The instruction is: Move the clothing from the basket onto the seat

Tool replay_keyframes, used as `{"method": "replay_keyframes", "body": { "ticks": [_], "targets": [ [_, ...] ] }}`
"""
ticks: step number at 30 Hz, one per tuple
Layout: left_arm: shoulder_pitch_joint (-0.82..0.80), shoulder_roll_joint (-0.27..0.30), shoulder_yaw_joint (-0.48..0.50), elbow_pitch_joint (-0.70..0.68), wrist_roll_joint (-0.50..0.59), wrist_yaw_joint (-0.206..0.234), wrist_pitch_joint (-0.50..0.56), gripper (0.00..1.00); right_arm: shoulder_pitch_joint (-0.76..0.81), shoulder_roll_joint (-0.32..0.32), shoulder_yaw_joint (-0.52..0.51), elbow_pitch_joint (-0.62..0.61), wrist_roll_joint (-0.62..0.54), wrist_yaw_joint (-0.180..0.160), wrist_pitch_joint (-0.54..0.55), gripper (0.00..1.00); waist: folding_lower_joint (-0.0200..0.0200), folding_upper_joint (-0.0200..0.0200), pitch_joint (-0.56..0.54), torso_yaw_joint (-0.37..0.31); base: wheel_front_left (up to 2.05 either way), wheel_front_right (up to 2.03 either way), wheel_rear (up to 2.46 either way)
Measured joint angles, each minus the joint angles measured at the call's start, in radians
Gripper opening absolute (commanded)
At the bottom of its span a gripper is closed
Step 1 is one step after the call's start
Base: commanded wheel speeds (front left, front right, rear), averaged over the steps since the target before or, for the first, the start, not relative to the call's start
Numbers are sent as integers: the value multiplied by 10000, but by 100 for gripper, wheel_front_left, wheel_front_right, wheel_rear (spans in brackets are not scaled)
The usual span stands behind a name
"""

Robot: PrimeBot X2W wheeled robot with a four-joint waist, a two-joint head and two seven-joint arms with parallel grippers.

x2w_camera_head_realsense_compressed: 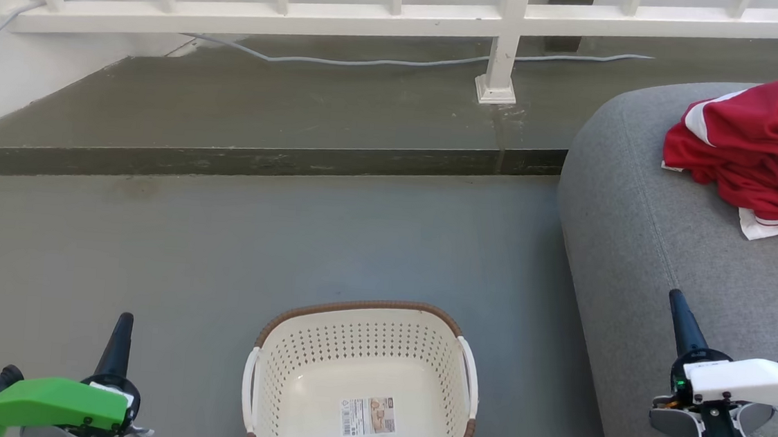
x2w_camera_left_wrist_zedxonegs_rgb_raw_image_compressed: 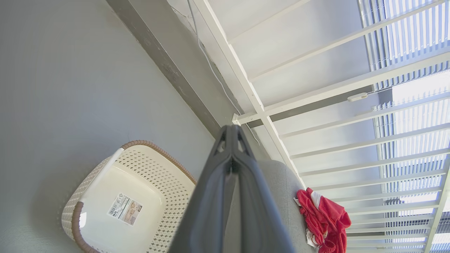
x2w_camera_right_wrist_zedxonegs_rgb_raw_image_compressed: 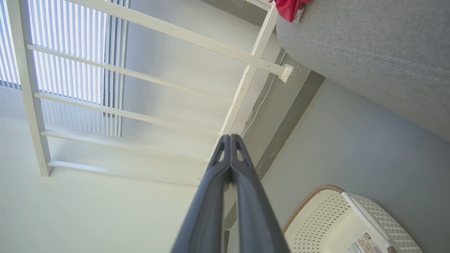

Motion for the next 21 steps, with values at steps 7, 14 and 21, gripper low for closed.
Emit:
{"method": "replay_keyframes", "body": {
  "ticks": [7, 14, 21],
  "targets": [
    [-199, -33, 207, 127, -803, -211, 219, 0, -158, -2, -211, 19, 890, 105, 242, 0, 0, 0, -20, -19, 0, 0, 0],
    [-367, -90, 311, 351, -1672, -345, 408, 0, -166, -2, -447, 36, 1825, 230, 470, 0, 0, 0, -39, -37, 0, 0, 0],
    [-508, -230, 520, 529, -2456, -548, 591, 0, -212, -4, -644, 44, 2702, 341, 700, 0, 0, 0, -59, -55, 0, 0, 0]
  ]
}}
